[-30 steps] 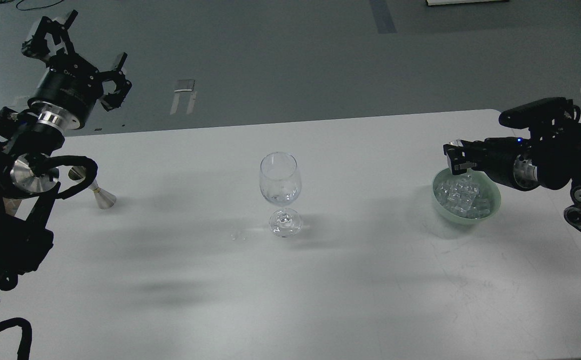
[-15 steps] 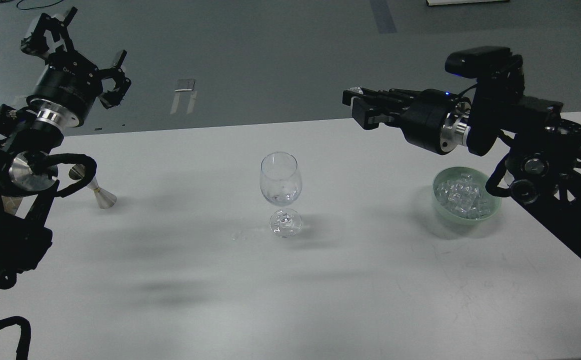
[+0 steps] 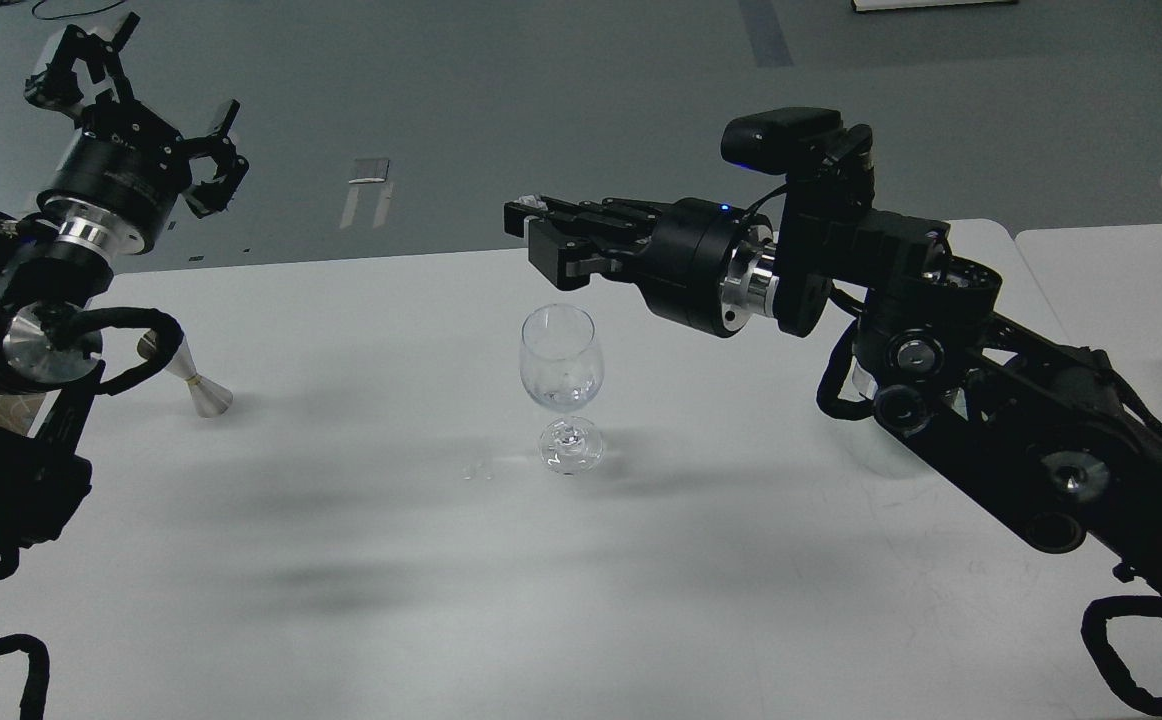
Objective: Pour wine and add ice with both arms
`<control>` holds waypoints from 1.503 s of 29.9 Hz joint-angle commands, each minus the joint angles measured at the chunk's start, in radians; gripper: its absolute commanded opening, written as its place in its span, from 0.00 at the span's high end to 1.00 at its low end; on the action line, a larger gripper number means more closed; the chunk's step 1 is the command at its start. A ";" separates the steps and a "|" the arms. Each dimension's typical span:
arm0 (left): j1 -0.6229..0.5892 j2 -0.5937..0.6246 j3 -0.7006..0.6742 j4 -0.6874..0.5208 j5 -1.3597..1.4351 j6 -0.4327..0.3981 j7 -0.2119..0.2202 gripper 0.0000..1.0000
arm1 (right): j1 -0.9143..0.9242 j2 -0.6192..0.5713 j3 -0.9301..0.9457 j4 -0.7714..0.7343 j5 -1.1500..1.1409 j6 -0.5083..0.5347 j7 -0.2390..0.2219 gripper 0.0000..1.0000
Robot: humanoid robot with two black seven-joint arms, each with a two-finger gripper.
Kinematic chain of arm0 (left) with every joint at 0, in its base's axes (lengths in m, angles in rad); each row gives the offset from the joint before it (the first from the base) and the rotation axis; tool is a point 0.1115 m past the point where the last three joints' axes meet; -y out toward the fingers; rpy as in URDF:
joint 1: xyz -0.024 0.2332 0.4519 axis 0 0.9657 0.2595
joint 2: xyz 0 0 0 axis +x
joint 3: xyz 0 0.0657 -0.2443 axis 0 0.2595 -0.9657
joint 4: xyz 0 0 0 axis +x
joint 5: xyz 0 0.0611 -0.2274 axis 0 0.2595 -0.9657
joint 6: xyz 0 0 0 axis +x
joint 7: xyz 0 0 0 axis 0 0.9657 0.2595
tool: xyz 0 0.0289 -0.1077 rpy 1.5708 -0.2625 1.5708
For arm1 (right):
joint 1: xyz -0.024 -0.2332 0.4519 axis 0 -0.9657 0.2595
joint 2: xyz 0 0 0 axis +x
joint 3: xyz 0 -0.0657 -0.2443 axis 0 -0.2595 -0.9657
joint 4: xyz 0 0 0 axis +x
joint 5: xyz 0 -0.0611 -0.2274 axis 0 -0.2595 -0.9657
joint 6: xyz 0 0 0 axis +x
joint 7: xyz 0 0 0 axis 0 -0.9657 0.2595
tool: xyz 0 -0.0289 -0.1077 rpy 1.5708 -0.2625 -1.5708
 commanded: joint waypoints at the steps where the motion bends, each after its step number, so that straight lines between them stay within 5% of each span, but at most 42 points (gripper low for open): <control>1: 0.000 -0.002 0.000 0.000 0.000 0.000 0.000 0.02 | -0.014 -0.002 -0.004 -0.001 0.001 0.000 -0.001 0.97; 18: 0.005 0.000 -0.001 0.002 -0.001 -0.003 -0.005 0.02 | -0.005 0.004 -0.066 -0.097 -0.005 0.000 -0.028 0.96; 29: 0.005 -0.003 -0.003 0.002 -0.001 -0.003 -0.005 0.02 | -0.005 0.006 -0.069 -0.119 -0.005 -0.002 -0.030 0.78; 32: 0.005 -0.003 -0.003 0.002 -0.001 -0.002 -0.005 0.02 | -0.002 0.007 -0.068 -0.131 -0.003 -0.002 -0.028 0.64; 45: 0.003 -0.002 -0.003 0.002 -0.001 -0.003 -0.008 0.02 | 0.004 0.022 -0.057 -0.133 0.001 -0.003 -0.028 0.49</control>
